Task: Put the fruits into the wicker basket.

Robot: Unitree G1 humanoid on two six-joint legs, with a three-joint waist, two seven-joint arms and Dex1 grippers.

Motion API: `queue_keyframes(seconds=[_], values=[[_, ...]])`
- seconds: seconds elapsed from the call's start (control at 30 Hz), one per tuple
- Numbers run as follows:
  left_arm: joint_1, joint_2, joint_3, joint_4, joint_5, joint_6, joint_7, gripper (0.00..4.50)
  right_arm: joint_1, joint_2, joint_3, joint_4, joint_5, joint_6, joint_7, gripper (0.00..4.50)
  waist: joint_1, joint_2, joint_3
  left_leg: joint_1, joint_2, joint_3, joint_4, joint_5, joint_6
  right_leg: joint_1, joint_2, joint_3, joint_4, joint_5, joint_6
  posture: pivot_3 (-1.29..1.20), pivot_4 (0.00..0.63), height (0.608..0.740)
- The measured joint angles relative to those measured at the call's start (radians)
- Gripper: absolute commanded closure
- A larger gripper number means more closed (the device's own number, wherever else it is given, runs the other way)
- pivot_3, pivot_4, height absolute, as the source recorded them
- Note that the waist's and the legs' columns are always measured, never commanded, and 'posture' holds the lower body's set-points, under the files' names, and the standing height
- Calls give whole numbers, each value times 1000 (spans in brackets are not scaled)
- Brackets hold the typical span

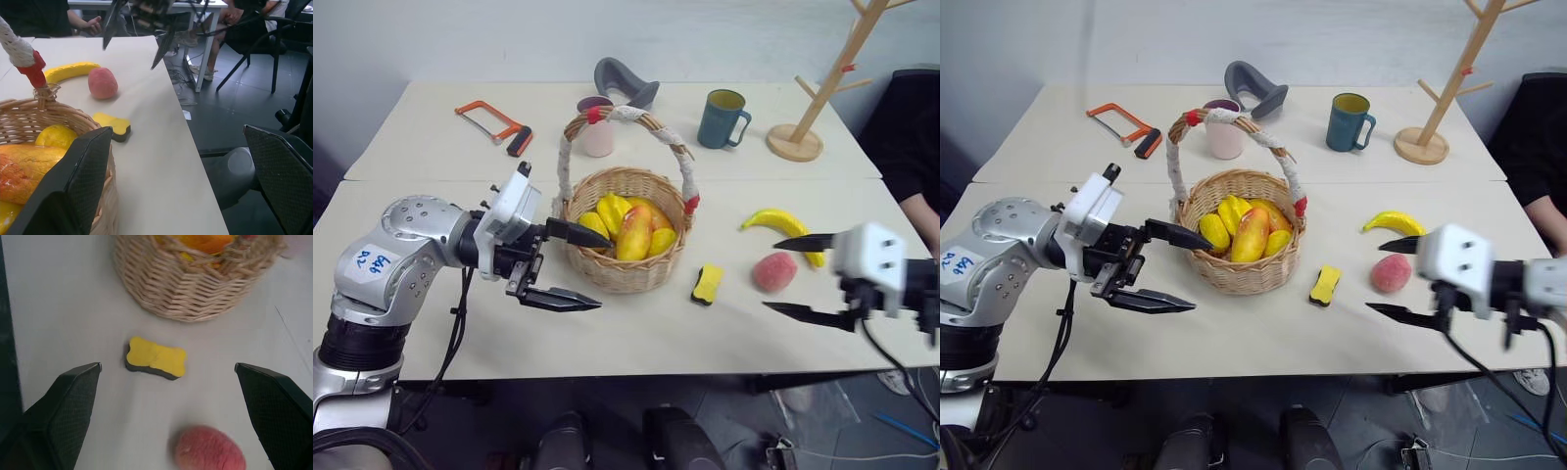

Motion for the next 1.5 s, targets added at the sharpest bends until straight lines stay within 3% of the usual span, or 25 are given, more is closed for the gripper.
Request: queue_keyframes(seconds=[0.1,0.3,0.73,0.83,1.1,1.17,1.3,1.47,1.5], values=[[0,-1,-3,-2,6,0,6,8,-141,35,175,147,-146,-184,36,0,-1,0,0,-1,1,1,3,0,0,0,0,0,0,0,0,0,150,740],[22,5,12,-40,10,7,44,8,-344,143,371,410,-300,-428,103,0,-3,1,1,-1,2,1,7,0,0,0,0,0,3,0,0,0,150,740],[67,14,55,-104,-10,38,114,8,-620,334,534,817,-427,-687,198,0,-5,1,1,0,4,1,12,-2,-1,1,1,0,9,-1,-2,0,150,740],[67,14,55,-114,-10,38,121,0,-647,348,546,859,-427,-687,246,604,-5,1,1,1,4,1,13,-2,-1,1,0,0,10,-1,-2,0,150,740],[67,11,53,-120,-10,36,130,0,-662,365,563,891,-405,-635,341,3172,-5,1,1,3,4,1,14,-2,-2,2,0,0,12,-1,-3,0,150,740],[64,7,50,-116,-5,25,127,0,-641,364,547,865,-381,-592,350,3453,-3,1,1,3,4,0,14,-2,-2,2,0,-1,13,-2,-3,0,150,740],[35,-24,31,-82,1,12,128,0,-524,350,474,687,-280,-383,333,3453,1,1,1,1,4,0,14,-3,-2,1,0,-1,13,-2,-3,0,150,740],[-6,-61,12,-81,-3,13,133,0,-382,243,271,351,-118,-63,244,3453,7,2,1,1,4,0,14,-3,-2,0,0,-1,13,-2,-3,0,150,740],[-19,-83,1,-77,-3,14,139,0,-333,205,180,264,-87,13,203,3453,9,2,1,0,4,0,14,-3,-3,0,0,-1,13,-2,-3,0,150,740]])
